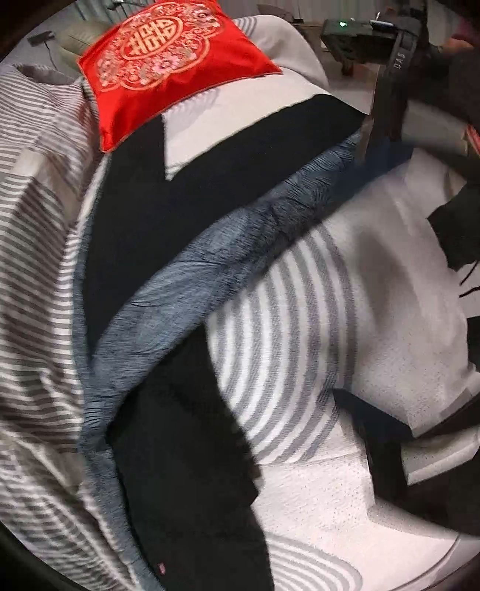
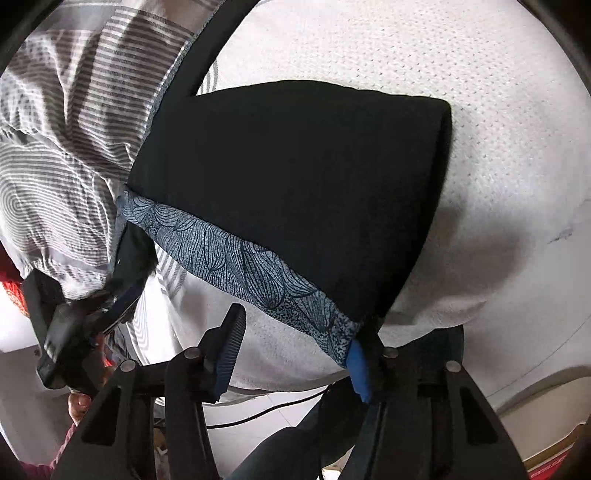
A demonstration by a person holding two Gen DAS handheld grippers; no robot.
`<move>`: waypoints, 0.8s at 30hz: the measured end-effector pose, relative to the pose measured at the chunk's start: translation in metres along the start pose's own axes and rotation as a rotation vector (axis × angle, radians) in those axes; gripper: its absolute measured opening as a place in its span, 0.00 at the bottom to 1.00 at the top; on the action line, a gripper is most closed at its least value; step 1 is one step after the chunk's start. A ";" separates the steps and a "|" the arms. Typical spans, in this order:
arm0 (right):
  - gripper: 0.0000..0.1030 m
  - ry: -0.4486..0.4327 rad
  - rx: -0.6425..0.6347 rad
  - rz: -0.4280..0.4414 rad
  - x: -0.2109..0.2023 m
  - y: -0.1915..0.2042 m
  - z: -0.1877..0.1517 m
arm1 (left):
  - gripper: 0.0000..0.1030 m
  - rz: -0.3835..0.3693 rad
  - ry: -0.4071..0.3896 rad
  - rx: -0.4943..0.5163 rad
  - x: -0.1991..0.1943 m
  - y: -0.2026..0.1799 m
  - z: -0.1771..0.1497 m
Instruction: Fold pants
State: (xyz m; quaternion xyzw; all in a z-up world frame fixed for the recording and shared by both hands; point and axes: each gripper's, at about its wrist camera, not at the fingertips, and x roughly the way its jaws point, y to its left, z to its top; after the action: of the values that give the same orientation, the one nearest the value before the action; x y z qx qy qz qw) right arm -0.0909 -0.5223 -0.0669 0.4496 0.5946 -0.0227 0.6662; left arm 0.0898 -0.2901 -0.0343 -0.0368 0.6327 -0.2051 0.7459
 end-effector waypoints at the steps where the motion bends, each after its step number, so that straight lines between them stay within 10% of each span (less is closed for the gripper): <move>1: 0.55 0.003 0.000 0.002 0.000 0.000 0.000 | 0.99 -0.006 0.002 0.010 -0.001 -0.002 0.002; 13: 0.52 0.045 0.000 0.022 0.005 -0.001 0.009 | 0.99 0.072 0.070 -0.020 0.025 -0.004 0.006; 15: 0.38 0.055 0.007 0.018 0.006 -0.003 0.010 | 0.99 0.088 0.080 0.000 0.029 -0.008 0.006; 17: 0.04 0.070 0.011 0.023 0.005 -0.003 0.012 | 0.98 0.073 0.092 0.003 0.031 -0.010 0.008; 19: 0.03 0.069 0.010 0.071 -0.002 0.002 0.016 | 0.82 0.047 0.104 -0.006 0.033 -0.012 0.011; 24: 0.03 0.035 -0.024 0.200 -0.032 0.028 0.041 | 0.79 0.018 0.105 -0.032 0.031 -0.014 0.021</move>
State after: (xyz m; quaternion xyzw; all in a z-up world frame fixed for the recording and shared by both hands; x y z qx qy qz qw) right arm -0.0528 -0.5476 -0.0295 0.4988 0.5585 0.0589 0.6602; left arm 0.1095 -0.3183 -0.0545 -0.0323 0.6744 -0.1897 0.7128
